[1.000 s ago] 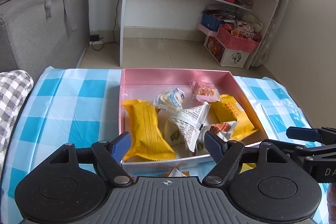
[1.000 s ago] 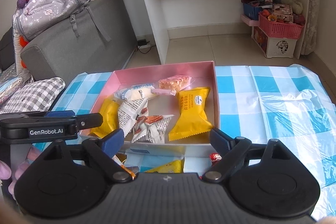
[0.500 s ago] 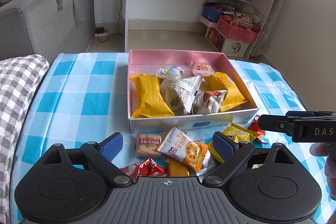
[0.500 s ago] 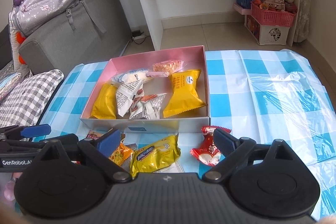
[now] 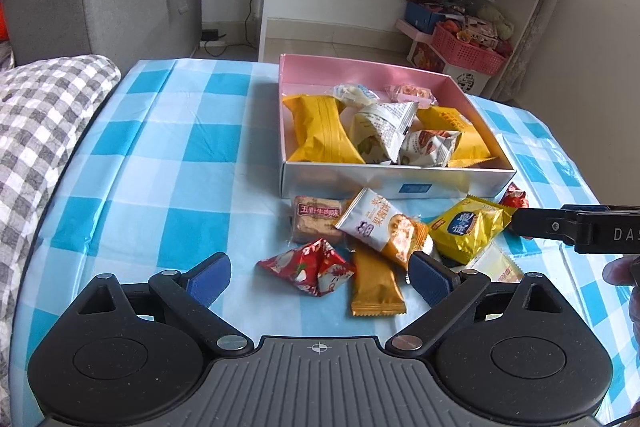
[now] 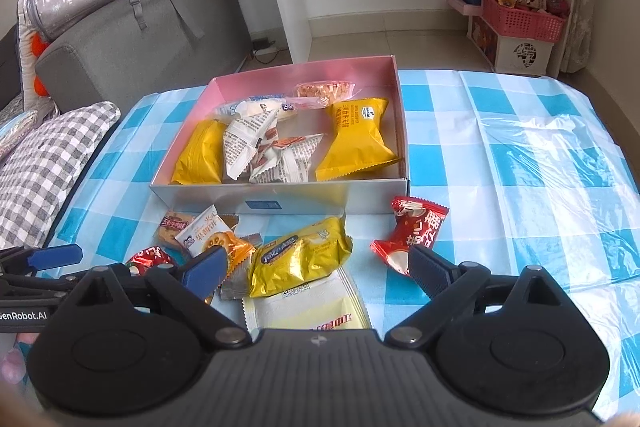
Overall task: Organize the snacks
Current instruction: 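Withdraw both grippers from the box back over the snack pile, then grasp the red candy pack with the left gripper while the right grasps the white paper pack, then carry both packs into the pink box and open both grippers, then withdraw both grippers from the box back over the snack pile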
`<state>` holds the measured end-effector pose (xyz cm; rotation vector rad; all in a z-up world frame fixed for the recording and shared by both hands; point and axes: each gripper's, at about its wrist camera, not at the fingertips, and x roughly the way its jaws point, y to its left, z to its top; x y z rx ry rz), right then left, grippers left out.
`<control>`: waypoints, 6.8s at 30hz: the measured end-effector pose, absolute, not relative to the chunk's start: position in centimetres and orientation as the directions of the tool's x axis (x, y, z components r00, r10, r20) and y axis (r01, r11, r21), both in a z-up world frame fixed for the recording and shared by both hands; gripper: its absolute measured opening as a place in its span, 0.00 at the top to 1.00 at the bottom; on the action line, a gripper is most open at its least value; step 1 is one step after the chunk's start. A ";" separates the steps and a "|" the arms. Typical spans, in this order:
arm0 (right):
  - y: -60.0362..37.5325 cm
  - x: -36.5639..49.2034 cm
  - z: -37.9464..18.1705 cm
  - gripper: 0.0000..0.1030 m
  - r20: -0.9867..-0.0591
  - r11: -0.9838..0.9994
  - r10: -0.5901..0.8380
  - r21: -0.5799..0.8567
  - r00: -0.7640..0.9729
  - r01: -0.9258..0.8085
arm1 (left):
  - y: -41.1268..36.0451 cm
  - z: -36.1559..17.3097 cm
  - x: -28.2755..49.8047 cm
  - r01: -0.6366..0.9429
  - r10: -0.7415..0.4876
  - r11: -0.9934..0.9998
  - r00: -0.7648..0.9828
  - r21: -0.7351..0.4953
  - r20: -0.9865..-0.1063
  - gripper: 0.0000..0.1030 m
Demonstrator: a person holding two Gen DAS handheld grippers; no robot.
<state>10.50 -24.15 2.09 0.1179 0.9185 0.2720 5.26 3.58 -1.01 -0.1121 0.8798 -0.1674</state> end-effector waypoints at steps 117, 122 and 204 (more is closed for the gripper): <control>-21.9 9.3 1.3 0.39 -0.774 0.929 0.299 0.102 0.559 -0.356 | 3.6 -4.6 7.1 0.214 -0.155 0.977 0.619 -0.025 -0.770 0.68; -21.9 9.2 2.4 0.39 -0.751 0.928 0.319 0.123 0.579 -0.352 | 4.4 -3.2 6.9 0.189 -0.175 0.980 0.629 -0.068 -0.757 0.68; -24.3 16.6 4.0 0.12 -0.714 0.941 0.300 0.328 0.633 -0.076 | 1.7 1.5 13.4 0.162 -0.207 0.978 0.685 -0.131 -0.698 0.16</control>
